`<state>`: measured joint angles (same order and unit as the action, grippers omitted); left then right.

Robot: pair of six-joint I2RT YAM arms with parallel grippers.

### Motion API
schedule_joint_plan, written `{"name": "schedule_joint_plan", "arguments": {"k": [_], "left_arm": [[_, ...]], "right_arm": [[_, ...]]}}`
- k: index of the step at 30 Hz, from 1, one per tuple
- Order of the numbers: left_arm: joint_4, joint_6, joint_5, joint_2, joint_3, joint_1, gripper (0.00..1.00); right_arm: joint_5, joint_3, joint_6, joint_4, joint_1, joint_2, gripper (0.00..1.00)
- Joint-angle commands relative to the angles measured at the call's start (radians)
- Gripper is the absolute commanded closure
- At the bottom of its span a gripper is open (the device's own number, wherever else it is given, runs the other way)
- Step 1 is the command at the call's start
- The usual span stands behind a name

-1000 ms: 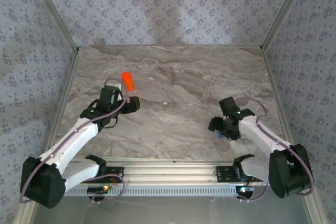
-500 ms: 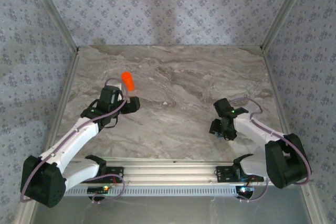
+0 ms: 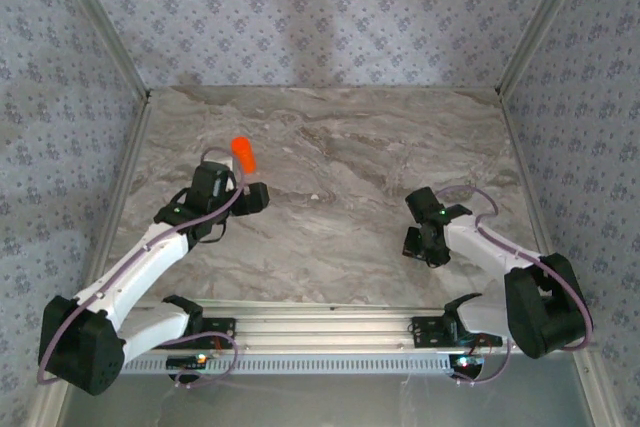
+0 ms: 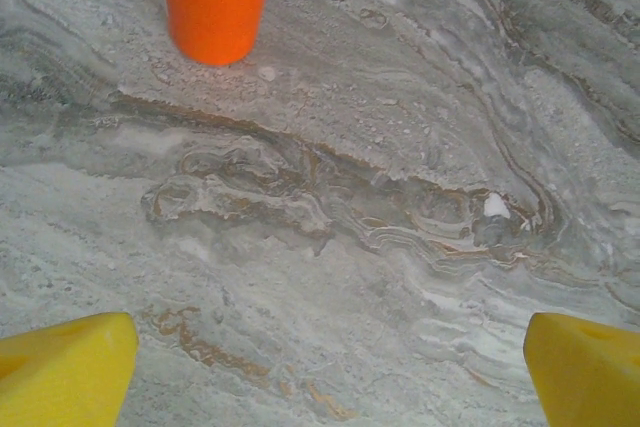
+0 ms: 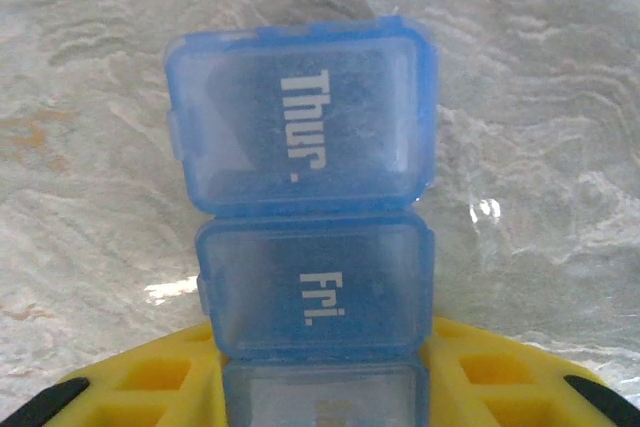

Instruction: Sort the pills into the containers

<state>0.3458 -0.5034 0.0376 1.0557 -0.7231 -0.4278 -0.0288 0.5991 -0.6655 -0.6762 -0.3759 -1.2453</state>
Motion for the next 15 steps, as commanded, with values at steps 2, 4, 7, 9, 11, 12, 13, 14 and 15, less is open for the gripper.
{"name": "schedule_joint_plan", "arguments": {"k": [2, 4, 7, 9, 11, 12, 13, 14, 15], "left_arm": [[0.005, -0.029, -0.040, 0.008, -0.049, -0.006, 0.02], [-0.018, -0.043, -0.072, 0.012, -0.058, -0.005, 0.03], [-0.045, -0.075, -0.130, 0.032, -0.087, -0.005, 0.06], [-0.056, -0.105, -0.174, 0.057, -0.118, -0.006, 0.08], [-0.073, -0.141, -0.225, 0.085, -0.147, -0.006, 0.08], [-0.081, -0.160, -0.257, 0.102, -0.167, -0.006, 0.08], [-0.083, -0.175, -0.280, 0.118, -0.183, -0.008, 0.08], [-0.087, -0.193, -0.299, 0.136, -0.202, -0.009, 0.08], [-0.095, -0.213, -0.317, 0.153, -0.218, -0.010, 0.08]], "right_arm": [[0.090, 0.096, 0.075, 0.014, -0.012, 0.012, 0.62], [0.157, 0.143, 0.116, 0.042, -0.015, -0.003, 0.62], [0.277, 0.233, 0.200, 0.104, -0.032, -0.052, 0.62], [0.371, 0.303, 0.260, 0.141, -0.051, -0.095, 0.61], [0.432, 0.372, 0.304, 0.154, -0.072, -0.143, 0.61], [0.463, 0.407, 0.320, 0.158, -0.082, -0.170, 0.61], [0.479, 0.434, 0.336, 0.165, -0.090, -0.190, 0.61], [0.494, 0.464, 0.349, 0.168, -0.097, -0.216, 0.61], [0.509, 0.490, 0.359, 0.172, -0.103, -0.237, 0.61]]}}
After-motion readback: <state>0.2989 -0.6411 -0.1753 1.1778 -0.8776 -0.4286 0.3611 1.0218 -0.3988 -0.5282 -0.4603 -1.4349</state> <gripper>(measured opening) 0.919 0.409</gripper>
